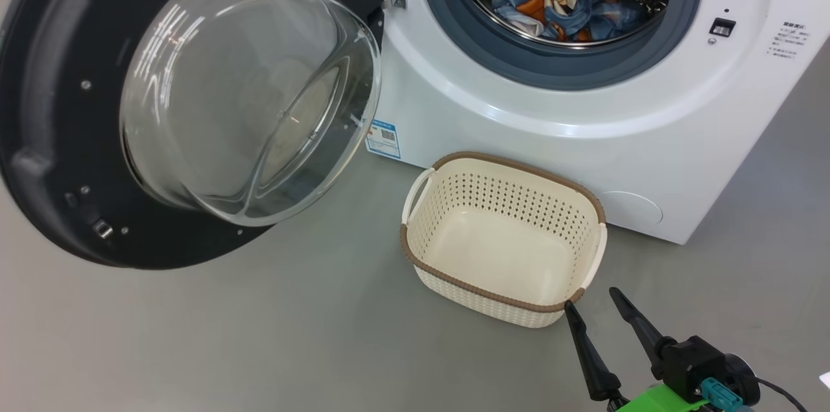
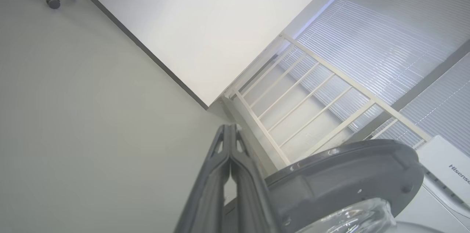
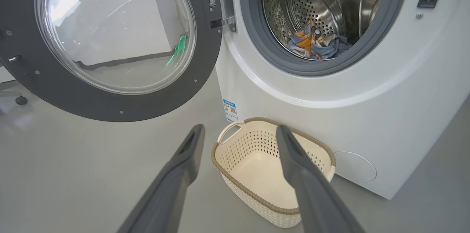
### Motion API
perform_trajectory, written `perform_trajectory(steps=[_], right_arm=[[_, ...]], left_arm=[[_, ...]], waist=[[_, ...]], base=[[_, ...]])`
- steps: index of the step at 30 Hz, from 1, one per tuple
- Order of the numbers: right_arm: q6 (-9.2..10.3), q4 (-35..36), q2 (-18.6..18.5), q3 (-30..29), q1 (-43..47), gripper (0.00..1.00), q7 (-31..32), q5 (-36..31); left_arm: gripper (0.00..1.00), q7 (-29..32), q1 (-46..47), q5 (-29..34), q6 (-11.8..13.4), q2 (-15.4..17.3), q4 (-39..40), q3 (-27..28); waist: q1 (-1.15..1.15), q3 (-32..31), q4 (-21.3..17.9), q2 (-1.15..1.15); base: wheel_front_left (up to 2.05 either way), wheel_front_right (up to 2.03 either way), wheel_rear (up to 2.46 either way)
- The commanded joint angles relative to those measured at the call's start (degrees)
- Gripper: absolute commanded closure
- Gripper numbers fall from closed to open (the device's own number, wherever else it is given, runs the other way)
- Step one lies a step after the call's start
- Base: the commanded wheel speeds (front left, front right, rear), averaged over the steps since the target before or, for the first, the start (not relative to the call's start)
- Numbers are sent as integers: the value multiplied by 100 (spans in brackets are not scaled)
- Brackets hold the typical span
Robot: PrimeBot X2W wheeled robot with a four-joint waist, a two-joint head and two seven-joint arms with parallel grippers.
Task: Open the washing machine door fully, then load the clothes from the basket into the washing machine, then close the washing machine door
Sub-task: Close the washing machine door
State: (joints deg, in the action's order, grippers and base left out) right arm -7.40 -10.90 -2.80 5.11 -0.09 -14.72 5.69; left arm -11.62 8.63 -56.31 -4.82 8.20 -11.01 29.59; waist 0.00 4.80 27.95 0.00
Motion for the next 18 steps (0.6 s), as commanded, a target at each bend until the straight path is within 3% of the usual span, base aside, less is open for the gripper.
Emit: perform_trajectory(steps=[1, 7, 13, 18], right_arm=[[-9, 142, -8, 156, -186, 0, -28, 24], [-9, 174, -57, 167, -236, 0, -28, 18], [-9, 194, -150, 155, -304, 0, -5, -3], [-9, 256, -199, 152, -357, 0, 54, -3]], left_arm=[[100, 79, 418, 19, -24, 544, -27, 236], [100, 351, 1478, -441, -82, 1272, -973, 415], [100, 743, 2255, -910, -161, 1773, -1932, 485], [100, 1140, 2533, -1339, -207, 1951, -2700, 607]], waist=[[0, 42, -39, 0], [0, 189, -179, 0], [0, 356, -350, 0], [0, 479, -533, 0]], base=[[0, 0, 0], [0, 0, 0], [0, 0, 0], [0, 0, 0]])
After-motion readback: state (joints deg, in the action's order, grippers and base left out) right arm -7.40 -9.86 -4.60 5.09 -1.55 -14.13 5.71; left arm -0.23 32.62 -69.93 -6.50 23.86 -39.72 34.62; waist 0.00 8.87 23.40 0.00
